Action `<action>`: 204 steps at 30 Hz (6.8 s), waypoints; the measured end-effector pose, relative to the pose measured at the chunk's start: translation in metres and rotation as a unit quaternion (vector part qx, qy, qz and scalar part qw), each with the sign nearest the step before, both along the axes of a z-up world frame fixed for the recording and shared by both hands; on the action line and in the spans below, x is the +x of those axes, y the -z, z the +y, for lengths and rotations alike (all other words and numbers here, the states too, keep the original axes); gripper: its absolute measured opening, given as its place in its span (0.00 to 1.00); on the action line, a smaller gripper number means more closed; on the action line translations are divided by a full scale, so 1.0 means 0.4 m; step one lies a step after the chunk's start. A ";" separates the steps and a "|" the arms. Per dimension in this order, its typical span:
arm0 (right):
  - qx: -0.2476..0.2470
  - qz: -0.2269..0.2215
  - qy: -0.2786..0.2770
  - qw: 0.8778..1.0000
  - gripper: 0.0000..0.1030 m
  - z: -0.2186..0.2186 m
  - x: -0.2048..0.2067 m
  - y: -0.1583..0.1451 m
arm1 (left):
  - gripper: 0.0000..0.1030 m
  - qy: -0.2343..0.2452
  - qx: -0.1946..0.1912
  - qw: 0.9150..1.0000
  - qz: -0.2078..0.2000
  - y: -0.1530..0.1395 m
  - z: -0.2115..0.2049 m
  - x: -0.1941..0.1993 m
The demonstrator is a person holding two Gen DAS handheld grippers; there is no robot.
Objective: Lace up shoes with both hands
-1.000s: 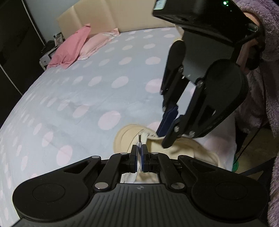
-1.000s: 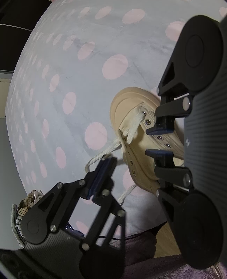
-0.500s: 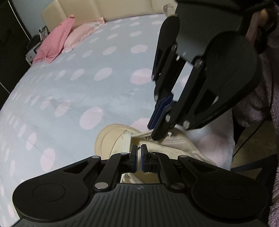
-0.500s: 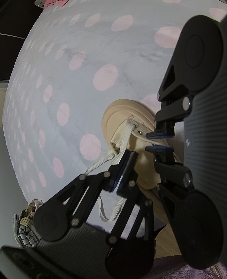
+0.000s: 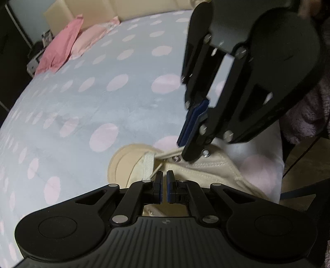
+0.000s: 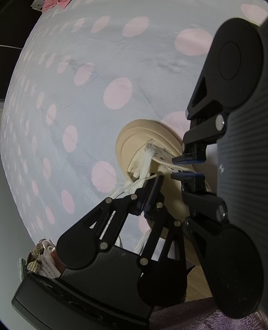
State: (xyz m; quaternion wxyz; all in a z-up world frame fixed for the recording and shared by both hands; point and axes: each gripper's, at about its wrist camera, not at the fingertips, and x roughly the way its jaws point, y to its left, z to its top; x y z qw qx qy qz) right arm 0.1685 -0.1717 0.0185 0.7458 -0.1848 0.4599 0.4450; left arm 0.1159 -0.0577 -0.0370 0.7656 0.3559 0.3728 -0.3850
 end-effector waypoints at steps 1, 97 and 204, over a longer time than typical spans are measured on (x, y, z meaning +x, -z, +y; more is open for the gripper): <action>0.000 0.001 0.000 1.000 0.09 -0.001 0.001 0.000 | 0.02 0.005 0.000 1.000 -0.002 -0.004 -0.001 -0.005; -0.132 -0.273 -0.242 0.922 0.11 0.056 -0.114 0.088 | 0.01 0.016 0.020 1.000 -0.011 0.013 -0.031 0.023; -0.120 -0.218 -0.205 0.947 0.03 0.097 -0.073 -0.043 | 0.11 -0.188 -0.127 0.973 0.040 -0.070 0.161 -0.014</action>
